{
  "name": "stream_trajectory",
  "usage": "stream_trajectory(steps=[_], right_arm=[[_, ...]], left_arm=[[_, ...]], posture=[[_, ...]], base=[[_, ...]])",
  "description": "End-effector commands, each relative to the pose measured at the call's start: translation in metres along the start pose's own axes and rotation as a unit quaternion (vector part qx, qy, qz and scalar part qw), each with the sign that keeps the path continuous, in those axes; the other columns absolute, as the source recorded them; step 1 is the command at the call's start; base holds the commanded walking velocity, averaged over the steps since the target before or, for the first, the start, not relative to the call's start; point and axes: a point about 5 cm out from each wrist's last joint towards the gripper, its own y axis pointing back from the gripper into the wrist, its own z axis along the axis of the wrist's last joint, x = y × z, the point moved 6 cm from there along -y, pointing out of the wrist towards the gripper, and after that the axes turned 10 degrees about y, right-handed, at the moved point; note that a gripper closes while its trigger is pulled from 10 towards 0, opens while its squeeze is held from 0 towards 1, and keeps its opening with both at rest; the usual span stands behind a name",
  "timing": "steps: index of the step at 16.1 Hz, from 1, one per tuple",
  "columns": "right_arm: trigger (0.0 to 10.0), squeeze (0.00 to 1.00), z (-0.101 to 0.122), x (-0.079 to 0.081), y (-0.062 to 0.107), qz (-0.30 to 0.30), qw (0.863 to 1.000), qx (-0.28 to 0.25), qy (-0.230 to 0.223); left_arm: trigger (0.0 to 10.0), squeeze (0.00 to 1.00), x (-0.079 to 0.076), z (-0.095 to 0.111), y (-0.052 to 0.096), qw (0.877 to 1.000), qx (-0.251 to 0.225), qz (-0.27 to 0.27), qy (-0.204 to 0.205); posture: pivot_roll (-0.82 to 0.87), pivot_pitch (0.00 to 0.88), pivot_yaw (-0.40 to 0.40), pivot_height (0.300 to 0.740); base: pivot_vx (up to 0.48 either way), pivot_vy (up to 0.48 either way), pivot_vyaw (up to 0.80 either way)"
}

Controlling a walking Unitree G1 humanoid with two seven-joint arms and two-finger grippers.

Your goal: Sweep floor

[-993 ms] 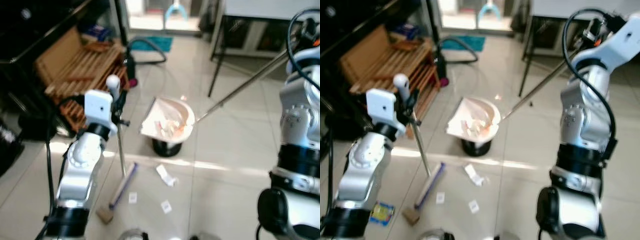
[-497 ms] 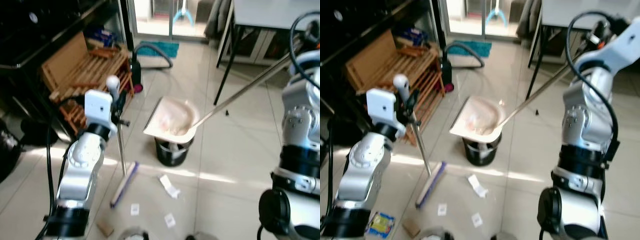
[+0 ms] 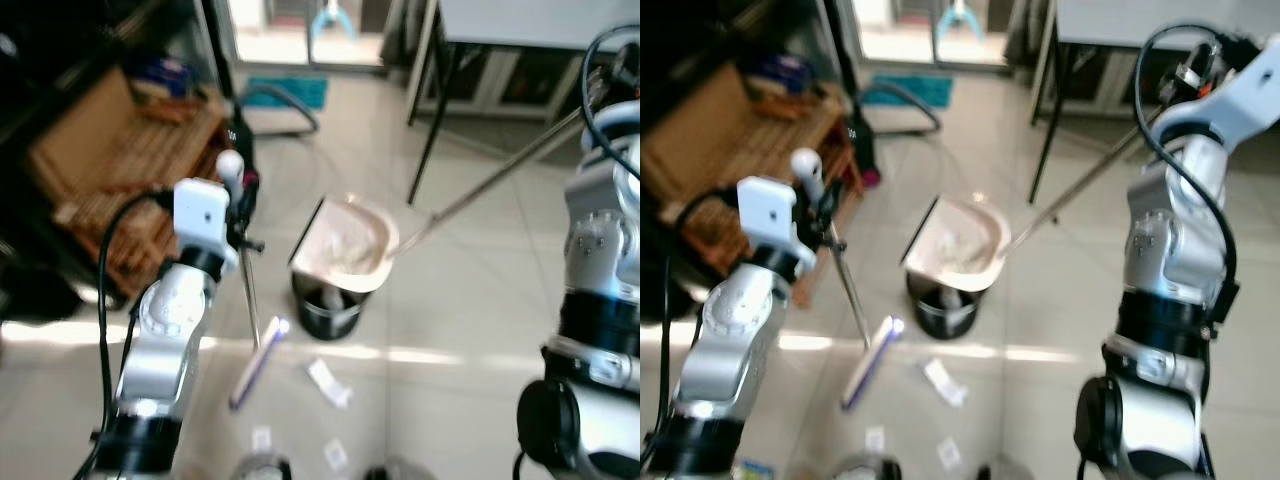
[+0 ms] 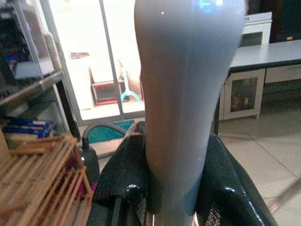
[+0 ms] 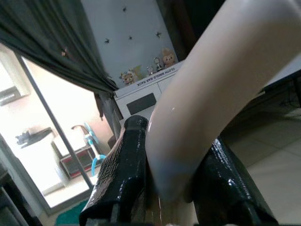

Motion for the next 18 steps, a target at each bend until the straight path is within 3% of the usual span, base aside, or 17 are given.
stream_trajectory(steps=[1, 18], right_arm=[[10.0, 0.0, 0.016, 0.007, 0.0, 0.008, 0.999, -0.029, -0.025], [10.0, 0.0, 0.002, 0.01, 0.001, 0.009, 1.0, -0.025, -0.006]], left_arm=[[10.0, 0.0, 0.006, 0.009, 0.002, 1.0, -0.012, 0.006, -0.018], [10.0, 0.0, 0.008, 0.003, 0.012, 1.0, -0.006, 0.018, -0.007]], posture=[[0.0, 0.085, 0.043, 0.74], [-0.03, 0.093, 0.01, 0.74]], base=[[0.0, 0.0, 0.0], [0.0, 0.0, 0.0]])
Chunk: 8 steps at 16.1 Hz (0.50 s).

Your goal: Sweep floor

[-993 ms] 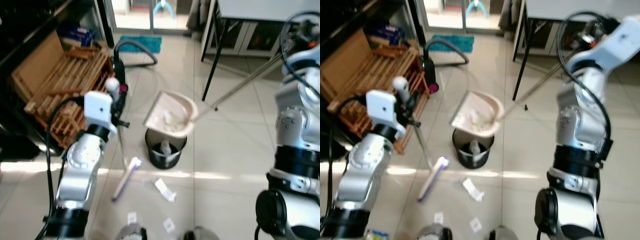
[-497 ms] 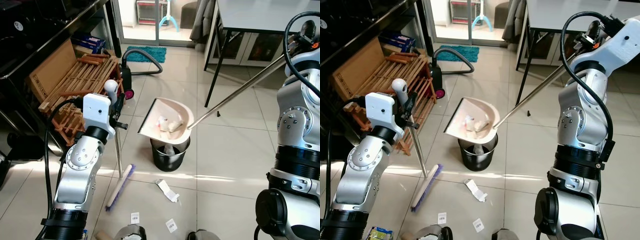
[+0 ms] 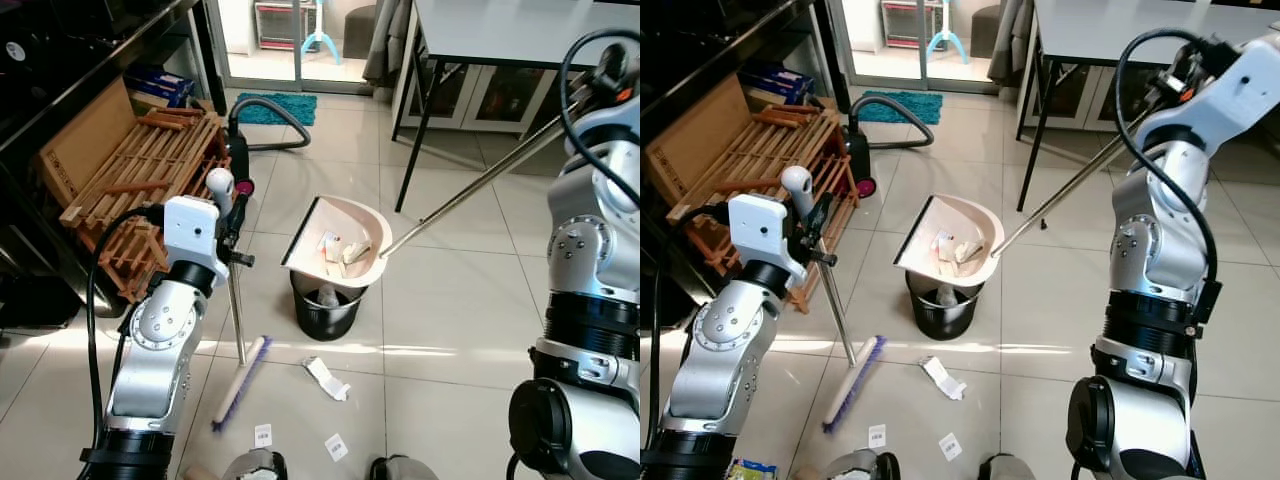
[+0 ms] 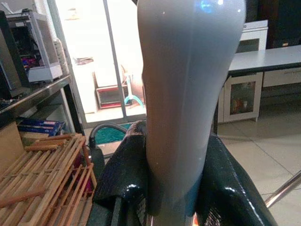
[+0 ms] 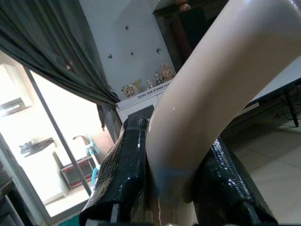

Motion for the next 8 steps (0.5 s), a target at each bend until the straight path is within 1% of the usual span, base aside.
stream_trajectory(steps=[1, 6, 8], right_arm=[[10.0, 0.0, 0.0141, 0.0058, -0.0009, 0.008, 0.999, -0.031, -0.013], [10.0, 0.0, 0.0123, 0.0068, -0.002, 0.003, 0.999, -0.033, -0.016], [10.0, 0.0, 0.0135, 0.0105, -0.003, 0.006, 0.999, -0.038, -0.014]], left_arm=[[10.0, 0.0, -0.0021, 0.01, 0.0004, 1.0, -0.017, -0.002, -0.006], [10.0, 0.0, -0.002, 0.0112, -0.0006, 1.0, -0.017, -0.001, -0.005], [10.0, 0.0, -0.0026, 0.0097, -0.0004, 1.0, -0.014, -0.003, -0.006]], posture=[[-0.04, 0.09, 0.015, 0.74], [-0.03, 0.094, 0.014, 0.74], [-0.02, 0.095, 0.02, 0.74]], base=[[0.0, 0.0, 0.0], [0.0, 0.0, 0.0], [0.0, 0.0, 0.0]])
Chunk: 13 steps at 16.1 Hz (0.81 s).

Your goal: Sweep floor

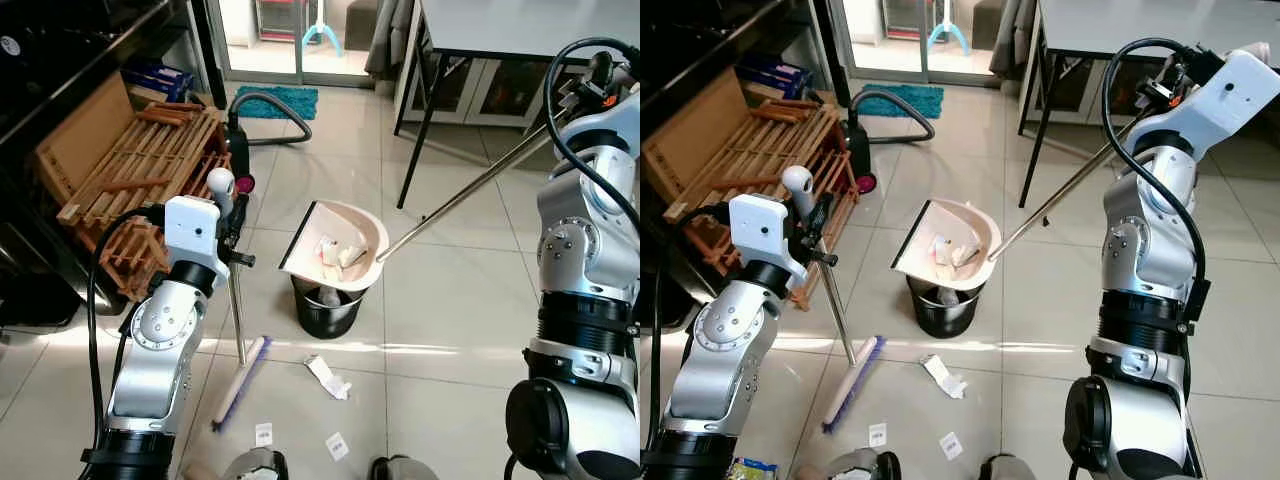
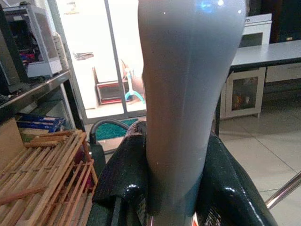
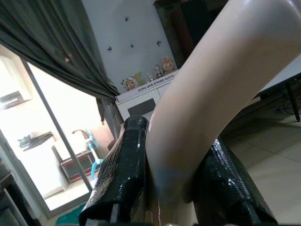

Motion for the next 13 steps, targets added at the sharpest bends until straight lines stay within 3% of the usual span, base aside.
stream_trajectory(steps=[1, 9, 13], right_arm=[[10.0, 0.0, 0.022, 0.009, -0.002, 0.009, 0.999, -0.044, -0.012], [10.0, 0.0, 0.017, 0.031, 0.005, 0.054, 0.995, -0.076, 0.041], [10.0, 0.0, 0.008, 0.063, 0.022, 0.113, 0.984, -0.113, 0.078]], left_arm=[[10.0, 0.0, -0.003, 0.011, -0.001, 1.0, -0.016, -0.005, -0.007], [10.0, 0.0, 0.006, 0.011, 0.0, 1.0, -0.013, 0.007, -0.016], [10.0, 0.0, 0.021, 0.001, 0.009, 0.999, 0.007, 0.021, -0.042]], posture=[[-0.01, 0.096, 0.02, 0.74], [0.0, 0.1, 0.013, 0.74], [0.03, 0.103, -0.01, 0.74]], base=[[0.0, 0.0, 0.0], [0.0, 0.0, 0.0], [0.0, 0.0, 0.0]])
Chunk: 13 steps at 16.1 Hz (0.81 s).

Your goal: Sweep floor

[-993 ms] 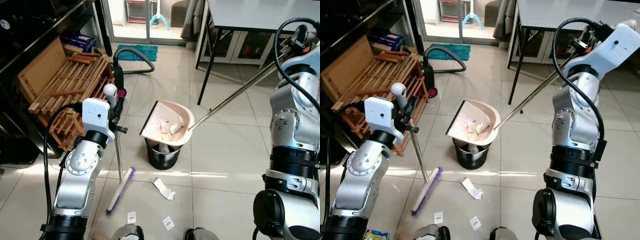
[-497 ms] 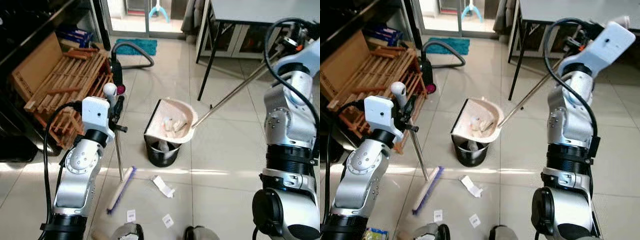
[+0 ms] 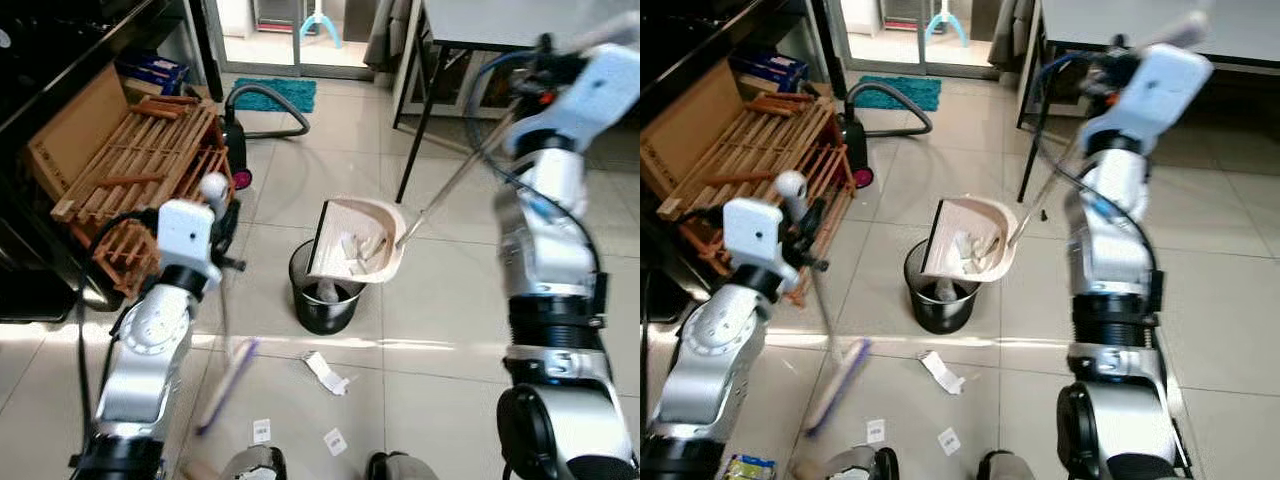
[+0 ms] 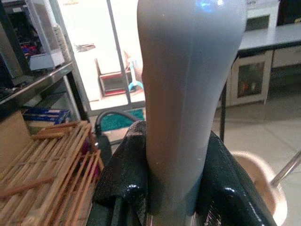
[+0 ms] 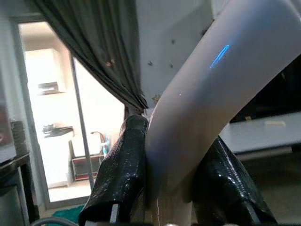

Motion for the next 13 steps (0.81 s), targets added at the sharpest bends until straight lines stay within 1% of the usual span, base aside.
stream_trajectory(steps=[1, 2, 4, 5, 7, 9, 10, 12, 13], right_arm=[[10.0, 0.0, 0.012, 0.019, 0.004, 0.031, 0.999, -0.042, 0.004], [10.0, 0.0, 0.011, 0.024, 0.005, 0.04, 0.998, -0.043, 0.004], [10.0, 0.0, 0.015, 0.059, 0.017, 0.102, 0.991, -0.077, 0.028], [10.0, 0.0, 0.018, 0.07, 0.022, 0.122, 0.988, -0.092, 0.038], [10.0, 0.0, 0.024, 0.097, 0.04, 0.166, 0.976, -0.13, 0.058], [10.0, 0.0, 0.027, 0.114, 0.054, 0.201, 0.964, -0.159, 0.074], [10.0, 0.0, 0.027, 0.118, 0.058, 0.209, 0.961, -0.165, 0.075], [10.0, 0.0, 0.027, 0.13, 0.069, 0.237, 0.949, -0.183, 0.094], [10.0, 0.0, 0.028, 0.144, 0.083, 0.273, 0.935, -0.202, 0.106]], left_arm=[[10.0, 0.0, 0.009, 0.008, 0.004, 1.0, -0.011, 0.014, -0.015], [10.0, 0.0, 0.01, 0.008, 0.005, 1.0, -0.011, 0.015, -0.015], [10.0, 0.0, 0.014, 0.008, 0.009, 1.0, -0.009, 0.022, -0.019], [10.0, 0.0, 0.014, 0.008, 0.009, 0.999, -0.009, 0.023, -0.02], [10.0, 0.0, 0.012, 0.008, 0.008, 1.0, -0.009, 0.018, -0.02], [10.0, 0.0, 0.009, 0.009, 0.005, 1.0, -0.01, 0.016, -0.019], [10.0, 0.0, 0.009, 0.009, 0.005, 1.0, -0.01, 0.015, -0.018], [10.0, 0.0, 0.007, 0.009, 0.004, 1.0, -0.011, 0.009, -0.019], [10.0, 0.0, 0.007, 0.009, 0.003, 1.0, -0.011, 0.008, -0.02]], posture=[[0.04, 0.103, -0.02, 0.74], [0.04, 0.104, -0.022, 0.74], [0.05, 0.108, -0.024, 0.74], [0.05, 0.108, -0.023, 0.74], [0.05, 0.112, -0.011, 0.74], [0.05, 0.112, -0.006, 0.74], [0.05, 0.114, -0.004, 0.74], [0.05, 0.108, -0.001, 0.74], [0.05, 0.109, -0.002, 0.74]], base=[[0.0, 0.0, 0.0], [0.0, 0.0, 0.0], [0.0, 0.0, 0.0], [0.0, 0.0, 0.0], [0.0, 0.0, 0.0], [0.0, 0.0, 0.0], [0.0, 0.0, 0.0], [0.0, 0.0, 0.0], [0.0, 0.0, 0.0]])
